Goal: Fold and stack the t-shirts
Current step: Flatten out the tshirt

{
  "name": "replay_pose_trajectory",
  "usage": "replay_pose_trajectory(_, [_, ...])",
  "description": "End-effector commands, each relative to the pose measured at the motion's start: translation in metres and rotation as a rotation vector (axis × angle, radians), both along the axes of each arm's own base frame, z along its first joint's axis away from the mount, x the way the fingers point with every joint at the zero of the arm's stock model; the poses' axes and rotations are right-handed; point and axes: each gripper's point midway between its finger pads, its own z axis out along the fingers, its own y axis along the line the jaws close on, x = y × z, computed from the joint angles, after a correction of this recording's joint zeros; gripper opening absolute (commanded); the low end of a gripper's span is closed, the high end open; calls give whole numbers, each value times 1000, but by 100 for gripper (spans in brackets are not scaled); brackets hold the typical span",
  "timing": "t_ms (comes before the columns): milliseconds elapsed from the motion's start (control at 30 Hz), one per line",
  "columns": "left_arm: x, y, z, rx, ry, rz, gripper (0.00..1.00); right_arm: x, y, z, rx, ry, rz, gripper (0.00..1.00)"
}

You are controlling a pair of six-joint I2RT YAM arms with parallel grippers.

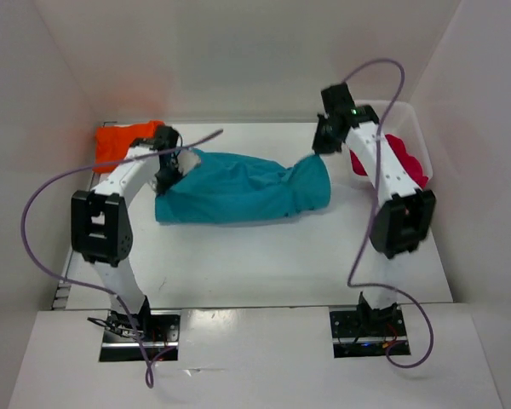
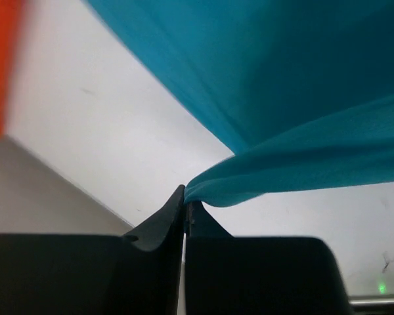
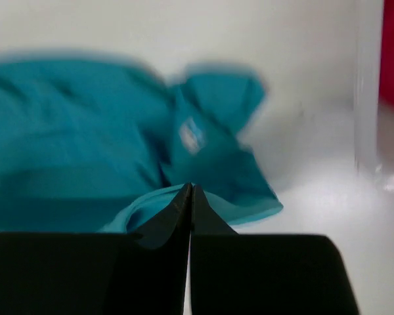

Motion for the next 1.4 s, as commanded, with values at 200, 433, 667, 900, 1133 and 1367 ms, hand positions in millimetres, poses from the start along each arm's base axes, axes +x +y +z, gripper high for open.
replay_pose_trajectory(200, [156, 17, 329, -221, -1050, 287, 0, 89, -65, 296, 84, -861, -273, 0])
replay_pose_trajectory(433, [135, 8, 361, -250, -1077, 207, 0, 55, -80, 298, 47, -810, -257, 0])
replay_pose_trajectory(667, [95, 6, 225, -47, -812, 34, 0, 13, -71, 184, -127, -499, -250, 0])
replay_pose_trajectory(900, [5, 22, 110, 74, -476, -46, 0, -89, -50, 37, -19, -194, -231, 0])
replay_pose_trajectory(1133, [-81, 32, -27, 125, -95, -86, 0, -180, 21, -94, 140, 177, -108, 0])
replay_pose_trajectory(1367, [-76, 30, -31, 117, -80, -68, 0, -166, 27, -95, 90, 171, -48, 0])
